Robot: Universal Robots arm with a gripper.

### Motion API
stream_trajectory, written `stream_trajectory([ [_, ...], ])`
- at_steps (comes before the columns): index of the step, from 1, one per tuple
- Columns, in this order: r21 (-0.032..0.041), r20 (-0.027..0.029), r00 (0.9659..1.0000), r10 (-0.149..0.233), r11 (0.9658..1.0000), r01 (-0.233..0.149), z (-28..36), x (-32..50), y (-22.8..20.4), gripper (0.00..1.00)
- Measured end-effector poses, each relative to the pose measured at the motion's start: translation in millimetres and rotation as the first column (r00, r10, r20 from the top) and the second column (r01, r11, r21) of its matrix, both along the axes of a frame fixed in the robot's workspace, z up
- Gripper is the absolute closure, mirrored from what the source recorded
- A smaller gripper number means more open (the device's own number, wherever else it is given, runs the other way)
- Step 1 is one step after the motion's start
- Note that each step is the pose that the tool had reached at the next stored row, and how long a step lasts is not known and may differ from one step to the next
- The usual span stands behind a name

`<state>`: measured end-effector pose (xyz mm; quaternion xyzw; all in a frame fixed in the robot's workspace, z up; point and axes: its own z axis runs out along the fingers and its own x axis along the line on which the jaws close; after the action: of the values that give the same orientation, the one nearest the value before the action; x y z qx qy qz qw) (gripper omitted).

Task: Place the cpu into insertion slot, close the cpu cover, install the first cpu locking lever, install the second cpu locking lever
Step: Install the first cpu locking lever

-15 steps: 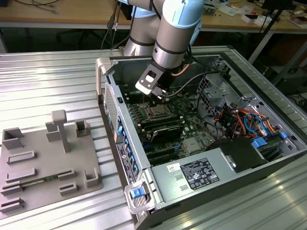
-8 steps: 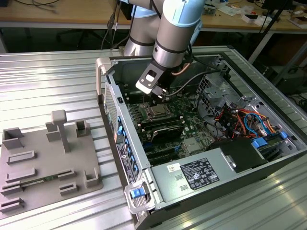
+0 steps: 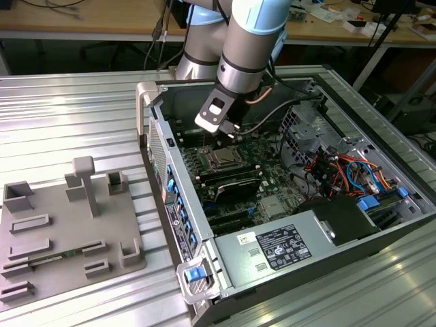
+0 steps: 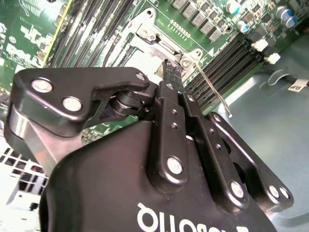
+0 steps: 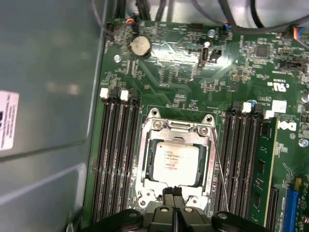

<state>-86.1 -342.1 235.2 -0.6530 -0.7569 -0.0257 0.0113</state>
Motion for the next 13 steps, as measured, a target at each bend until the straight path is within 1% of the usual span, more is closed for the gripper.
stream_trajectory([
  [2,0.0000,-0.0001,0.9995,0.031,0.9995,-0.031,0.0,-0.2,0.0,0.89],
  [3,0.0108,0.0006,0.9982,0.060,0.9982,-0.060,-0.1,-16.2,0.0,0.89],
  [4,0.0124,0.0008,0.9975,0.070,0.9974,-0.070,-0.1,-23.1,0.0,0.89],
  [5,0.0125,0.0007,0.9971,0.076,0.9970,-0.076,-0.1,-24.7,0.0,0.89],
  [6,0.0124,0.0006,0.9896,0.144,0.9895,-0.144,0.0,-25.3,0.0,0.89],
  [7,0.0125,0.0008,0.9833,0.182,0.9832,-0.182,0.3,-25.3,0.0,0.89],
  [9,0.0126,0.0008,0.9817,0.190,0.9817,-0.190,2.3,-25.2,0.0,0.89],
  [12,0.0126,0.0008,0.9801,0.199,0.9800,-0.199,8.1,-25.2,0.0,0.89],
  [13,0.0125,0.0007,0.9792,0.203,0.9791,-0.203,11.6,-25.2,0.0,0.89],
])
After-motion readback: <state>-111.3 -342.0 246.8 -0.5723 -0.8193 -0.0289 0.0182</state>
